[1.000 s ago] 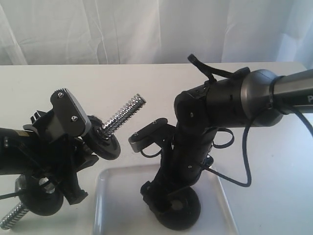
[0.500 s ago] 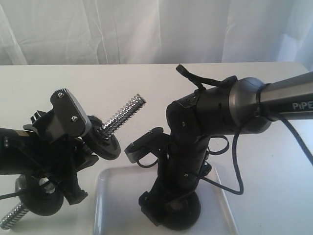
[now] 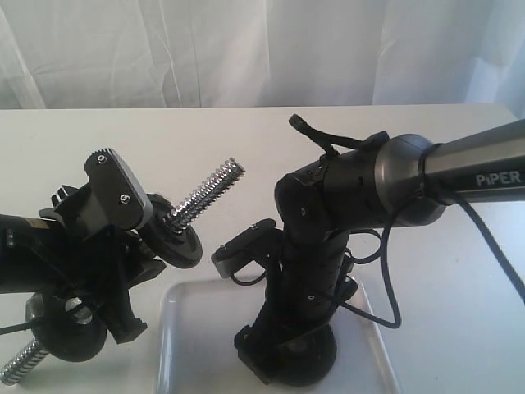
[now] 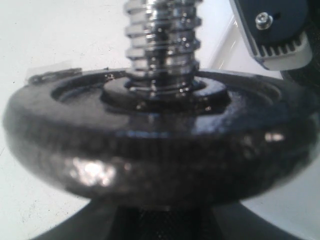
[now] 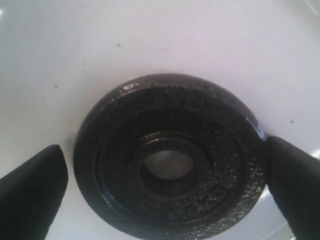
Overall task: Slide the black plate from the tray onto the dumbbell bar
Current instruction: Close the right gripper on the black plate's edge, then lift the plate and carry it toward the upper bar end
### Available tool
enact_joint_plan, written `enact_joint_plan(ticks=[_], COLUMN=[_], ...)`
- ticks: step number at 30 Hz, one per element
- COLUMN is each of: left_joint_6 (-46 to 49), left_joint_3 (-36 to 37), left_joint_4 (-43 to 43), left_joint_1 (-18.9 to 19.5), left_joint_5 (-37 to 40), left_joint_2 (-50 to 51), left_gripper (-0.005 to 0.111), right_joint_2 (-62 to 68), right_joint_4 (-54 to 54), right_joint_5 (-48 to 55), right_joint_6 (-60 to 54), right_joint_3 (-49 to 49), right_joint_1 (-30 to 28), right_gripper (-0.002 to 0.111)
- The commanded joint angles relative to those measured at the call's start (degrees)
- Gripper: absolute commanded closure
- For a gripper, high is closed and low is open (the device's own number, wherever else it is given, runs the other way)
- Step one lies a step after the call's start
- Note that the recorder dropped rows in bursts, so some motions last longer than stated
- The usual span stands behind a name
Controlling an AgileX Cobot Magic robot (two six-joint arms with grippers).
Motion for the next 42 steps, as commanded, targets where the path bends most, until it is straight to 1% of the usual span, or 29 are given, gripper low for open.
enact_joint_plan(ticks=[1, 6, 9, 11, 13, 15, 19, 24, 29, 33, 37, 42], left_joint_6=[0.6, 0.6, 0.6, 0.6, 0.6, 0.6, 0.6, 0.6, 0.6, 0.6, 0.6, 0.6], left_joint_3=[-1.5, -1.5, -1.5, -1.5, -1.5, -1.5, -1.5, -1.5, -1.5, -1.5, -1.5, -1.5], left_joint_4=[-2.3, -2.3, -2.3, -2.3, -2.3, -2.3, -2.3, -2.3, -2.3, -2.3, -2.3, -2.3], left_joint_1=[-0.1, -0.1, -0.1, -0.1, -0.1, -0.1, -0.1, -0.1, -0.1, -0.1, -0.1, -0.1], left_joint_5=[-21.5, -21.6, -21.6, -21.6, -21.6, -21.6, -21.6, -21.6, -21.6, -21.6, -21.6, -22.0], left_joint_2=[-2.7, -2.7, -2.7, -2.7, -2.7, -2.7, -2.7, -2.7, -2.7, -2.7, -2.7, -2.7], left_gripper=[0.107, 0.107, 0.107, 0.107, 0.107, 0.107, 0.107, 0.107, 0.107, 0.107, 0.107, 0.107], right_joint_2=[1.2, 1.2, 1.2, 1.2, 1.2, 1.2, 1.2, 1.2, 0.9, -1.8, -6.4, -10.4], right_joint_4=[2.2, 2.5, 2.3, 2.3, 2.3, 2.3, 2.3, 3.2, 3.8, 3.8, 4.0, 5.9], right_joint_5=[1.1, 0.8, 0.4, 0.4, 0.4, 0.4, 0.8, 2.0, 5.0, 6.4, 6.7, 9.6], right_joint_6=[-0.1, 0.2, 2.4, 2.3, 2.3, 2.3, 2.4, 4.2, 4.3, 3.9, 3.8, 1.5], right_joint_3=[0.4, 0.4, 0.4, 0.4, 0.4, 0.4, 0.4, 0.4, 0.3, 0.3, 0.3, 0.3], right_joint_1=[0.0, 0.0, 0.0, 0.0, 0.0, 0.0, 0.0, 0.0, 0.0, -0.1, -1.6, -4.6], right_gripper=[0.003, 0.003, 0.004, 0.007, 0.014, 0.027, 0.061, 0.109, 0.108, 0.108, 0.108, 0.108])
